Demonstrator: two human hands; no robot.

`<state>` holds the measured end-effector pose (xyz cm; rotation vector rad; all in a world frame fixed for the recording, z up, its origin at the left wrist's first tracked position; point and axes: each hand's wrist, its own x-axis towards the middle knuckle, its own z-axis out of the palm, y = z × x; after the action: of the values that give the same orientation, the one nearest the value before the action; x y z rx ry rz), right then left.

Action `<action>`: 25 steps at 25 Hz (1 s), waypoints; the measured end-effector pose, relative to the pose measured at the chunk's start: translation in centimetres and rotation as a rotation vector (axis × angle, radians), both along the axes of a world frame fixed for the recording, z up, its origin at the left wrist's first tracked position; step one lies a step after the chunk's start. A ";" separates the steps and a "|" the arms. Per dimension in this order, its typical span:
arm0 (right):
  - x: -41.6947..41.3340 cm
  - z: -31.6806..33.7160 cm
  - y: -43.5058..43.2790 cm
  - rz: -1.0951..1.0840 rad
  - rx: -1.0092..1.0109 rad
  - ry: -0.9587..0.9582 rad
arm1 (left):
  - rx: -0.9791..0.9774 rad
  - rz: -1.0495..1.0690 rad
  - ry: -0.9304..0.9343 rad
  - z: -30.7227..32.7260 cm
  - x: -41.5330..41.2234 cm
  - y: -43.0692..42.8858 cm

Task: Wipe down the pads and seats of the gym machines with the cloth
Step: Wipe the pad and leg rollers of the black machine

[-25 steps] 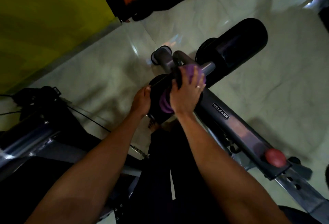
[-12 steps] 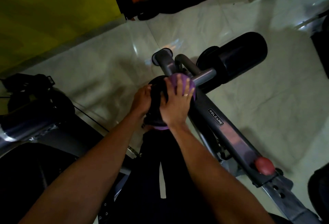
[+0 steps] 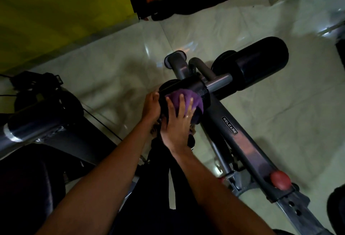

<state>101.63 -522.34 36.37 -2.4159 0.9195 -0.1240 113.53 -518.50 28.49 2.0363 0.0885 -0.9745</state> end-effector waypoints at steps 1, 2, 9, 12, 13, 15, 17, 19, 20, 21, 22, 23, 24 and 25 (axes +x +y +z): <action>0.8 0.0 -2.1 0.079 -0.060 -0.031 | 0.008 0.007 0.000 -0.4 -0.3 0.1; 1.7 -0.1 -4.5 0.116 -0.132 -0.019 | 0.015 0.009 0.020 1.3 -0.5 -0.3; 1.9 1.4 -10.1 -0.288 0.011 0.093 | 0.050 -0.058 -0.032 5.5 -0.5 -0.8; -1.9 3.1 -7.5 0.164 0.045 0.209 | 0.068 -0.022 0.005 4.8 0.2 -1.4; -2.8 3.2 -7.1 0.293 0.022 0.253 | 0.065 -0.019 0.007 5.0 0.2 -1.5; -3.3 2.7 -7.3 0.432 -0.062 0.287 | 0.045 -0.025 0.018 5.6 0.1 -1.5; -2.7 2.2 -8.2 0.456 -0.134 0.247 | 0.017 -0.080 -0.015 4.6 0.3 -1.3; -2.1 1.9 -8.6 0.431 -0.203 0.221 | 0.025 -0.099 -0.021 1.1 0.8 -0.8; -1.9 1.7 -8.7 0.416 -0.234 0.204 | 0.038 -0.100 -0.009 -1.1 0.9 -0.5; -1.7 1.5 -8.9 0.415 -0.267 0.167 | 0.043 -0.101 -0.005 -2.2 0.9 -0.3; -1.4 1.2 -9.5 0.425 -0.305 0.119 | 0.050 -0.106 0.006 -2.1 1.0 -0.2; -1.1 1.0 -10.3 0.422 -0.330 0.086 | 0.047 -0.103 0.008 -0.8 1.0 -0.4; -0.7 0.8 -11.2 0.388 -0.321 0.075 | 0.039 -0.100 0.024 0.6 1.0 -0.5; -0.2 0.6 -12.1 0.311 -0.280 0.079 | 0.021 -0.093 0.040 1.3 0.9 -0.7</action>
<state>101.42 -534.47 36.99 -2.8094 0.5779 -0.0437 114.47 -519.16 29.77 2.0556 0.0255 -1.0770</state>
